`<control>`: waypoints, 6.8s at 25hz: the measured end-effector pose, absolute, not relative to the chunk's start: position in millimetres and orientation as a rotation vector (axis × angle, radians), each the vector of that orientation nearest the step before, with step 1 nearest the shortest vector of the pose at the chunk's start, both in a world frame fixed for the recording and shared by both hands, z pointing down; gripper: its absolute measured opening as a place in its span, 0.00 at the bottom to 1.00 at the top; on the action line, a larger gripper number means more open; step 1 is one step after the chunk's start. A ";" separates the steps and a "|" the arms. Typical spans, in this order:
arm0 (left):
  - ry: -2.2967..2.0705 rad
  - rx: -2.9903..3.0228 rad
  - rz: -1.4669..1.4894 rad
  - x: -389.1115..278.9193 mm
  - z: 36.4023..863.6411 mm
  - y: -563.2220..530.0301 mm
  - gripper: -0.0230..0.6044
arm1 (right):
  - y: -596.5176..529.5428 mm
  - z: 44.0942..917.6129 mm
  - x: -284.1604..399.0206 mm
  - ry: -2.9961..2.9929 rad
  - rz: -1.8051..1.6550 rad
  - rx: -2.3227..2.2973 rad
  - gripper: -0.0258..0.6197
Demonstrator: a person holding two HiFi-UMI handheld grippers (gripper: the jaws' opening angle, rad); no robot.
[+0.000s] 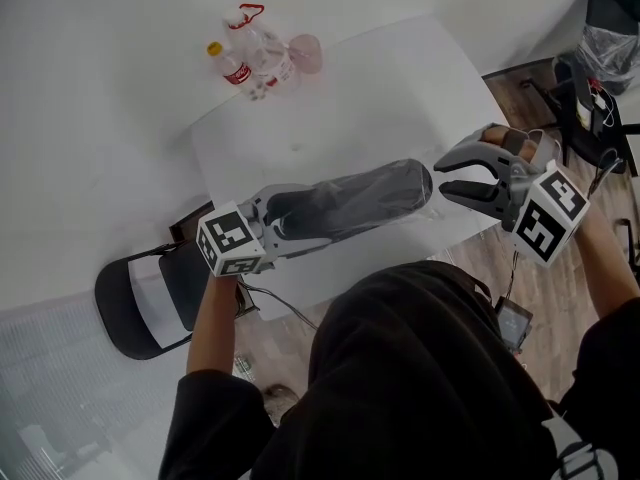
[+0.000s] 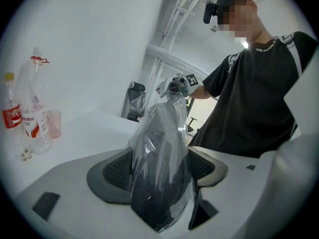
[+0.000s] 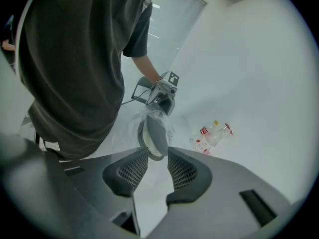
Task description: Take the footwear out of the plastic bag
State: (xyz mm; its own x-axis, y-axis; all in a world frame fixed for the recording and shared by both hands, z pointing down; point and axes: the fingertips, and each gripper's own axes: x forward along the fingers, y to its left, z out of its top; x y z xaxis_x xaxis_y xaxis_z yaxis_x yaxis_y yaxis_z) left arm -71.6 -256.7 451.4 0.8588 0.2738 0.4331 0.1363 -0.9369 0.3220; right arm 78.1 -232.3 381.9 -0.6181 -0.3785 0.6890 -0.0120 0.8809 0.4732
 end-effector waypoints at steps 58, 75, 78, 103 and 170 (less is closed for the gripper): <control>0.379 2.981 1.390 -94.8 494.8 -258.5 0.33 | -241.5 391.7 -0.1 -2.575 0.191 0.334 0.17; 0.517 2.970 1.351 -95.1 470.1 -248.7 0.26 | -238.2 361.0 17.1 -2.655 0.265 0.263 0.19; 0.518 2.948 1.370 -96.0 476.5 -247.8 0.26 | -239.8 367.4 6.0 -2.634 0.240 0.277 0.19; 0.321 3.030 1.399 -104.7 475.1 -254.7 0.26 | -241.9 390.5 -23.8 -2.507 -0.019 0.187 0.17; 0.076 3.084 1.428 -121.3 487.2 -295.6 0.16 | -247.1 341.9 39.4 -2.488 -0.109 0.250 0.16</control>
